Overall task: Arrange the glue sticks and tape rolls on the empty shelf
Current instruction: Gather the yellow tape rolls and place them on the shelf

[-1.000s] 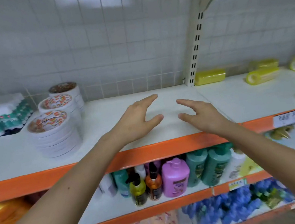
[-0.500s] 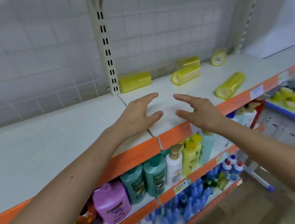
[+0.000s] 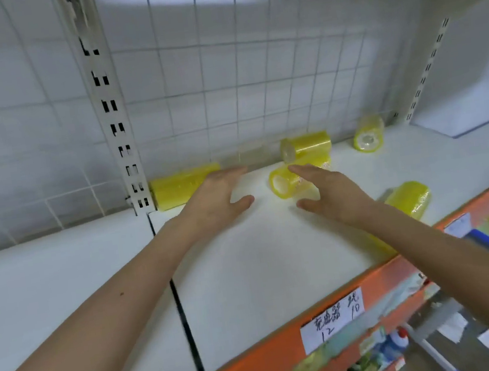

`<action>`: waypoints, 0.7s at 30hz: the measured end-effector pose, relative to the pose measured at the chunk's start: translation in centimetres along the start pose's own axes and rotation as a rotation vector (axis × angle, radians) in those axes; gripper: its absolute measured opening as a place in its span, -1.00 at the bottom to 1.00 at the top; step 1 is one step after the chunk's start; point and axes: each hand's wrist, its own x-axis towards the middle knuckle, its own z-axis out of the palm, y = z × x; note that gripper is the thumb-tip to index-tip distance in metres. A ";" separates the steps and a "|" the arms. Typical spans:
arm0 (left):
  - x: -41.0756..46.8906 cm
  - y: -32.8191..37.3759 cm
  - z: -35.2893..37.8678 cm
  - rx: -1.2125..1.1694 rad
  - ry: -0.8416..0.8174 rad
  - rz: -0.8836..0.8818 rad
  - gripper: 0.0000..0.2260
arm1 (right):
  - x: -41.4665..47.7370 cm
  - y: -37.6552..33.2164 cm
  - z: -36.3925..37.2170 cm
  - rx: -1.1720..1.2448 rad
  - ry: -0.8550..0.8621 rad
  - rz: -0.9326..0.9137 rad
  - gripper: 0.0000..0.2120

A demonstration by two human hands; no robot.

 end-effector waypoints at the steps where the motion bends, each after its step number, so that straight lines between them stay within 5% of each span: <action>1: 0.6 0.1 0.3 0.008 0.005 0.003 -0.49 | 0.7 0.6 0.1 -0.024 -0.020 -0.014 -0.34; 14: 5.4 0.6 1.8 0.135 0.117 -0.143 -0.43 | 7.2 4.2 0.0 -0.235 -0.106 -0.280 -0.32; 21: 4.3 -2.4 0.7 0.369 -0.007 -0.458 -0.23 | 8.9 3.3 -0.4 -0.259 -0.083 -0.271 -0.33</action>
